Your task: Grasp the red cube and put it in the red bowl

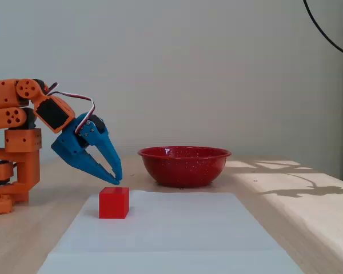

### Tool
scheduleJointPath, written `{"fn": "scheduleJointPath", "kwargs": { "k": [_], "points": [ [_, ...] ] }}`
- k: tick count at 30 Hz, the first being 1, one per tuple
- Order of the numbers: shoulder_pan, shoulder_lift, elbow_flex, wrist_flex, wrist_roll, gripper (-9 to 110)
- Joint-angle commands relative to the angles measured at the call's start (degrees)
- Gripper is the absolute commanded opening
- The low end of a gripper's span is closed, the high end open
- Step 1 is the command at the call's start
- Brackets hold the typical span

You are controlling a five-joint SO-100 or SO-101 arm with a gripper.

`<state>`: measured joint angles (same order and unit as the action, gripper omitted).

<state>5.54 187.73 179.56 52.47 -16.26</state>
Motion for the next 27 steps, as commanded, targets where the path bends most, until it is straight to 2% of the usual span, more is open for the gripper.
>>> {"fn": "scheduleJointPath", "kwargs": {
  "k": [1, 18, 27],
  "points": [
    [-1.0, 0.9, 0.4, 0.4, 0.2, 0],
    [-0.9, 0.9, 0.4, 0.4, 0.4, 0],
    [-0.3, -4.8, -8.0, 5.4, 6.6, 0]
  ]
}}
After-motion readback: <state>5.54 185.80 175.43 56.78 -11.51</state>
